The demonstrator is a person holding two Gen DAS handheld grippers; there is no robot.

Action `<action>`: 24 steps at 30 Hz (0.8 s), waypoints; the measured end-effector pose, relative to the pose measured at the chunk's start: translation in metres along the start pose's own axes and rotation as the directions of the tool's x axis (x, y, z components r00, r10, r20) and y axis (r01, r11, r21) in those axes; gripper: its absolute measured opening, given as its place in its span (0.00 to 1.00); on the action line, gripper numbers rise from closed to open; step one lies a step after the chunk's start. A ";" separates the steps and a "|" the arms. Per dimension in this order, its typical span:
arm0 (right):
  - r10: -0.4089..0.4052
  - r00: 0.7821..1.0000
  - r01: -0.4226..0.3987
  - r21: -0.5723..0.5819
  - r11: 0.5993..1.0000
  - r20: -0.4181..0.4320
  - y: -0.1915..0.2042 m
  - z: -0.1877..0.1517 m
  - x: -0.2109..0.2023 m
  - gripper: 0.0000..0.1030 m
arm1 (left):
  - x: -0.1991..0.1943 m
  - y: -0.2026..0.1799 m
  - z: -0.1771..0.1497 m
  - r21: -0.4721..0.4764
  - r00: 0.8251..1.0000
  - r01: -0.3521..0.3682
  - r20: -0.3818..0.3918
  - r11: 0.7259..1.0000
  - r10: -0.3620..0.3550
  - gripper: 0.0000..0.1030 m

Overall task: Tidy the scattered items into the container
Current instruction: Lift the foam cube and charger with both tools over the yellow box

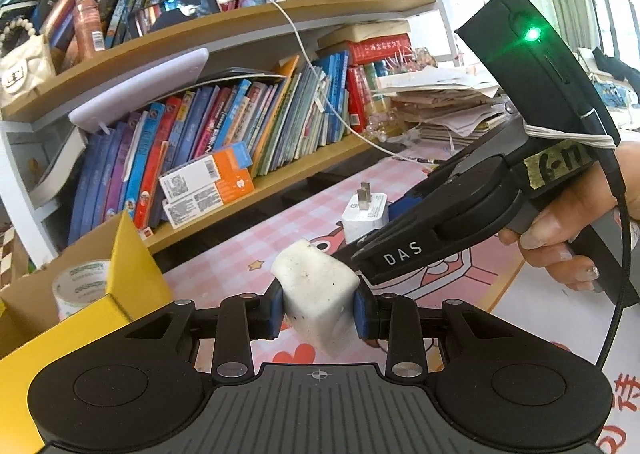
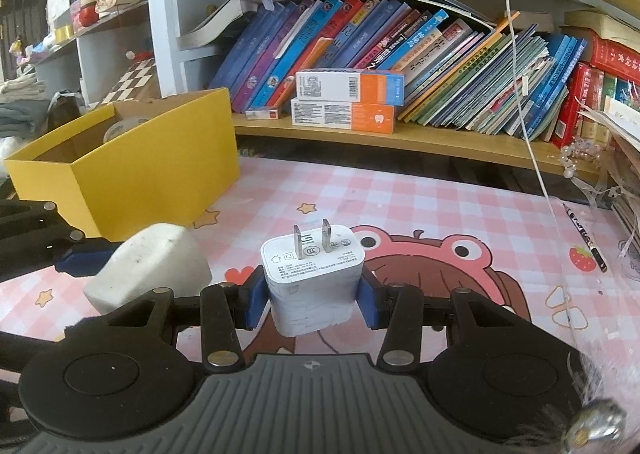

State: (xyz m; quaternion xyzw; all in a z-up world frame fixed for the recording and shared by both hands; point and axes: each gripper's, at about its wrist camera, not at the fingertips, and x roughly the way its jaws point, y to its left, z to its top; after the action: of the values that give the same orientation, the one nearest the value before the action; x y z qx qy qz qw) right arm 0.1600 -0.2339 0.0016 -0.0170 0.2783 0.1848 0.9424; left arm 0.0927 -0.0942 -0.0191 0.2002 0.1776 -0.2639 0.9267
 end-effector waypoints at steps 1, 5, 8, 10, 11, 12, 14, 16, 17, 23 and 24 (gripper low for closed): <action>0.002 1.000 -0.002 0.001 1.000 -0.001 0.002 -0.001 0.000 0.42 | -0.002 0.001 -0.002 -0.002 1.000 -0.001 -0.001 1.000 0.001 0.31; 0.011 1.000 -0.011 -0.002 1.000 -0.006 0.010 -0.004 0.000 0.42 | -0.010 0.003 -0.008 -0.008 1.000 -0.003 0.000 1.000 0.003 0.31; 0.014 1.000 -0.014 -0.005 1.000 -0.003 0.015 -0.005 -0.002 0.42 | -0.016 0.006 -0.008 -0.017 1.000 -0.012 0.017 1.000 0.012 0.31; 0.016 1.000 -0.016 -0.003 1.000 0.000 0.017 -0.006 -0.003 0.42 | -0.020 0.007 -0.008 -0.021 0.999 -0.018 0.028 1.000 0.018 0.31; 0.017 1.000 -0.017 -0.002 1.000 0.001 0.017 -0.006 -0.004 0.42 | -0.022 0.007 -0.008 -0.023 0.999 -0.019 0.031 1.000 0.019 0.31; 0.019 1.000 -0.019 -0.001 1.000 0.002 0.018 -0.007 -0.004 0.42 | -0.024 0.007 -0.009 -0.023 0.999 -0.019 0.034 1.000 0.020 0.31; 0.020 1.000 -0.020 -0.001 1.000 0.000 0.020 -0.007 -0.004 0.42 | -0.026 0.008 -0.011 -0.021 0.999 -0.021 0.035 1.000 0.022 0.31; 0.021 1.000 -0.021 -0.002 1.000 -0.003 0.022 -0.008 -0.004 0.42 | -0.029 0.009 -0.012 -0.024 0.999 -0.025 0.039 0.999 0.026 0.31; 0.021 1.000 -0.021 -0.003 1.000 -0.005 0.022 -0.009 -0.004 0.42 | -0.030 0.011 -0.012 -0.028 0.999 -0.026 0.042 0.999 0.027 0.31; 0.027 0.999 -0.027 -0.010 1.000 -0.018 0.030 -0.010 -0.003 0.42 | -0.042 0.021 -0.017 -0.055 0.998 -0.036 0.054 0.998 0.039 0.31; 0.030 0.999 -0.030 -0.011 0.999 -0.016 0.032 -0.010 -0.004 0.42 | -0.044 0.023 -0.018 -0.060 0.998 -0.037 0.056 0.998 0.040 0.31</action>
State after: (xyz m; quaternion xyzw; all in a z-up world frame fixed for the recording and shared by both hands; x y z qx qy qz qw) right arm 0.1406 -0.2072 -0.0024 -0.0199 0.2851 0.2002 0.9371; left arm 0.0667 -0.0498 -0.0089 0.1687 0.1548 -0.2461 0.9418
